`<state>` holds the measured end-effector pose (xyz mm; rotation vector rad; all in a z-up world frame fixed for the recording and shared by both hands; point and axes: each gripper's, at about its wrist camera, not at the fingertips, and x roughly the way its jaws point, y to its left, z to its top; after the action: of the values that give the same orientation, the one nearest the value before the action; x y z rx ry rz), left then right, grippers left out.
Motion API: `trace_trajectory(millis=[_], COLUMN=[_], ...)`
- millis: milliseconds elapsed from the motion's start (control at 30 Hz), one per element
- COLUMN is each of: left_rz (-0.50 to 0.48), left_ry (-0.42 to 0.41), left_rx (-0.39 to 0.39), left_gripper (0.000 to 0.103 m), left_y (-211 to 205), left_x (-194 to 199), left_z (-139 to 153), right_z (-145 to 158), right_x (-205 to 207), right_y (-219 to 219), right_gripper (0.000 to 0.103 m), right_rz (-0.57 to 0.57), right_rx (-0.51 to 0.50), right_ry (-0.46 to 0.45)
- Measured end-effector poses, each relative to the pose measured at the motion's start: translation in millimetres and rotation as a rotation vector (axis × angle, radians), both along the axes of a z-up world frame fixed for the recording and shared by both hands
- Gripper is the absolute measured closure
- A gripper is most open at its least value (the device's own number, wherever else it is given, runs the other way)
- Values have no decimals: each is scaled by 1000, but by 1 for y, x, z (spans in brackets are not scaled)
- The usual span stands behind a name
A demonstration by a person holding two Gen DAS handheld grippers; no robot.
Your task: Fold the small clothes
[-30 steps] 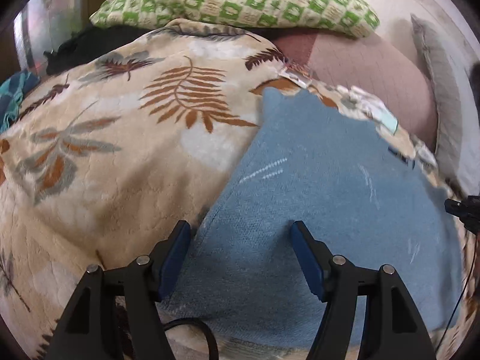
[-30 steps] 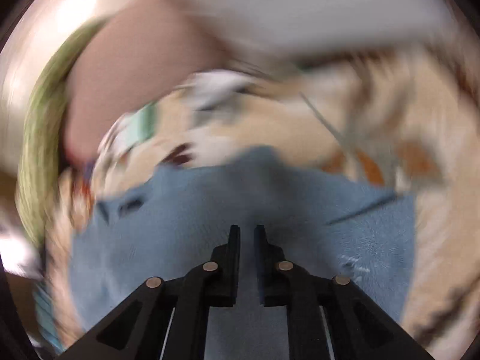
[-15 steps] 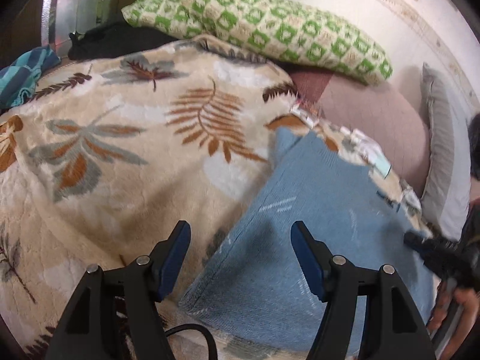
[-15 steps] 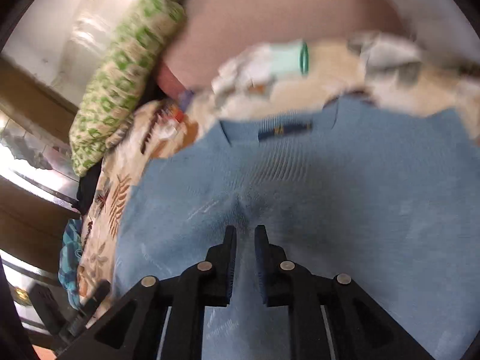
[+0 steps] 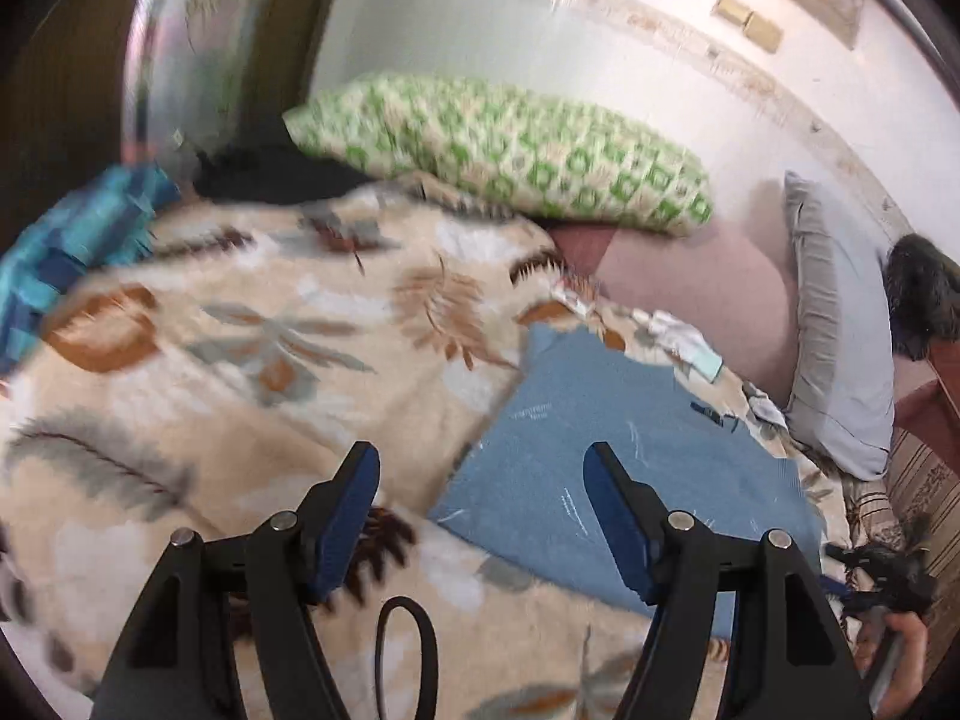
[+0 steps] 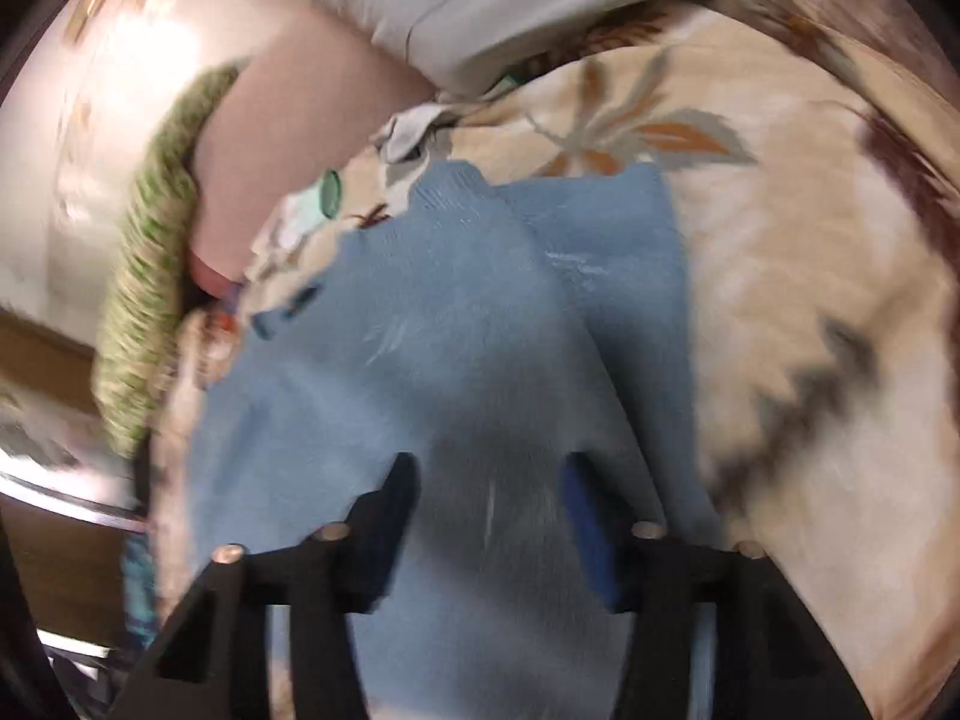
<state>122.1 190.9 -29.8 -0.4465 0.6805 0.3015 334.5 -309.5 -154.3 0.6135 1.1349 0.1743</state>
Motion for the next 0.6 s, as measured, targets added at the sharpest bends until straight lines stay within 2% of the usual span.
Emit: trace_trajectory(millis=[33,67,100,133,167,200,233,300,400,500,567,600], left_rz=[2,8,12,2,-10,-18,-14,3,30,33,6,-10], left_ry=[-17,-30,-38,-40,-43,-50,-61,-75,-89,-62,14,53], left_rx=[14,26,34,34,33,43,62,93,97,86,114,143], left_gripper=[30,29,28,28,28,28,27,25,25,21,21,21], left_y=[-3,-5,-9,-13,-15,-19,-23,-29,-37,-46,-57,-64], left_x=[-9,-18,-25,-31,-36,-43,-50,-60,-69,-66,-55,-48], left_z=[10,19,28,37,43,51,57,68,74,62,49,40], right_z=[11,17,12,-14,-43,-45,-30,-9,15,-2,-13,-13], right_x=[-14,-25,-34,-33,-33,-41,-54,-78,-126,-165,-189,-197], right_y=[1,-4,-10,-11,-19,-30,-37,-48,-56,-47,-44,-39], right_gripper=[37,29,18,18,23,31,31,30,29,29,29,29], right_rz=[16,29,33,52,59,24,-16,-46,-46,-85,-92,-77], right_rx=[5,-3,-40,-89,-87,-62,-20,72,104,254,303,297], right_ry=[-62,-122,-135,-5,135,96,34,-34,-158,-184,-193,-204])
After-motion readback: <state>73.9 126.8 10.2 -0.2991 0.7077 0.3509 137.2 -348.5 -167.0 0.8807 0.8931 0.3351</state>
